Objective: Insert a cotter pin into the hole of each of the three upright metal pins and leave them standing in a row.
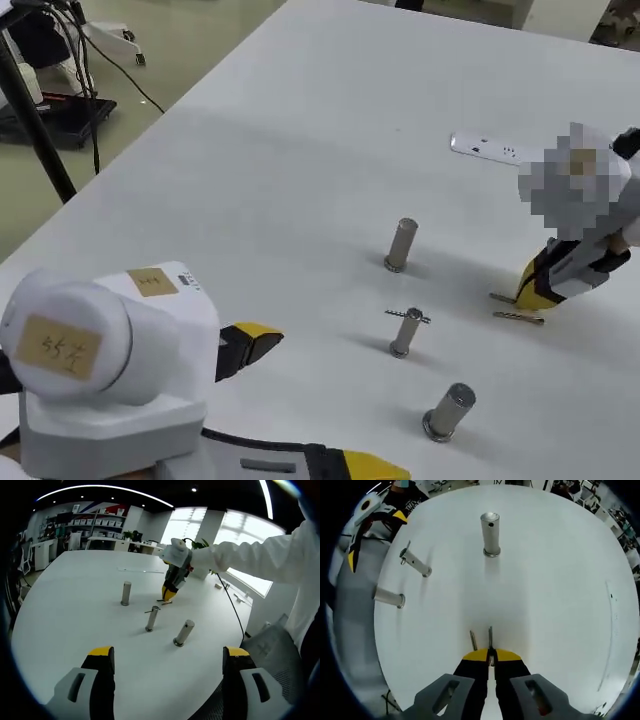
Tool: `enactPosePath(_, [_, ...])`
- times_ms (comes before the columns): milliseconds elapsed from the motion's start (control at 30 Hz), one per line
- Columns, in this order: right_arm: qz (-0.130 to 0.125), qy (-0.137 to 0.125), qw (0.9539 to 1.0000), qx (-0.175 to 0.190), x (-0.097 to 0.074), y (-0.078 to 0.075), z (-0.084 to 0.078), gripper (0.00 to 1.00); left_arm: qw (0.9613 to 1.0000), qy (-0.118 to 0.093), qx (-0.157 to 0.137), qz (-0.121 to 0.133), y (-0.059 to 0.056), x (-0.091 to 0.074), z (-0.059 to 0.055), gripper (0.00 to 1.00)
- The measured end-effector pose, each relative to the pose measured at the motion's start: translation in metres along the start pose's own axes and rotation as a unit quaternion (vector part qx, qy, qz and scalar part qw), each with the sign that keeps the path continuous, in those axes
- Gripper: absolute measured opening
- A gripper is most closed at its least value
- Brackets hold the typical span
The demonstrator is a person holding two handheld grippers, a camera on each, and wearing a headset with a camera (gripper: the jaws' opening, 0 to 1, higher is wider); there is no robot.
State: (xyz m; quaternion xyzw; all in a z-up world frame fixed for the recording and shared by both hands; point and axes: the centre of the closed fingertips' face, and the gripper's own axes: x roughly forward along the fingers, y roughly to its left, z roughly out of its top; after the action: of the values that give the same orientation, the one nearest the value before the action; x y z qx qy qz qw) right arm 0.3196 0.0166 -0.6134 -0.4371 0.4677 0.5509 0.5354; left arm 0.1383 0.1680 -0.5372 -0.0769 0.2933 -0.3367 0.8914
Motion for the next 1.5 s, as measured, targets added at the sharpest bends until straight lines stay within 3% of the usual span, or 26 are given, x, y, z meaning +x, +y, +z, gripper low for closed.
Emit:
enactPosePath(200, [0.017,0.033,0.9992,-0.015,0.001,0.001,0.0,0.0,0.9999,-0.007,0.007,0.005,0.001,-0.001,0.004,0.88])
enactPosePath(300, [0.027,0.047,0.9985,-0.005,0.001,0.0,0.0,0.0,0.9999,-0.008,0.007,0.004,0.001,-0.001,0.005,0.88])
enactPosePath(400, [0.038,0.053,0.9975,-0.026,0.001,0.0,-0.001,0.0,0.9999,-0.014,0.003,0.003,0.0,-0.003,0.009,0.88])
enactPosePath(567, [0.044,0.051,0.9976,-0.019,0.001,0.001,-0.001,0.0,0.9999,-0.017,0.001,0.003,-0.001,-0.003,0.011,0.87])
enactPosePath(833, [0.024,0.082,0.9959,-0.03,0.002,0.0,-0.001,0.0,0.9998,-0.018,0.003,-0.001,-0.005,-0.002,0.014,0.87])
enactPosePath(1100, [0.009,0.1,0.9948,-0.015,0.003,-0.006,-0.004,0.0,0.9998,-0.018,0.009,0.005,-0.006,-0.003,0.015,0.84])
enactPosePath(1333, [-0.004,0.098,0.9951,-0.011,0.003,-0.006,-0.006,0.0,0.9998,-0.017,0.012,0.008,-0.007,-0.007,0.016,0.84])
enactPosePath(1500, [-0.012,0.091,0.995,-0.039,0.002,-0.006,-0.006,0.0,0.9998,-0.011,0.017,0.009,-0.01,-0.01,0.015,0.83])
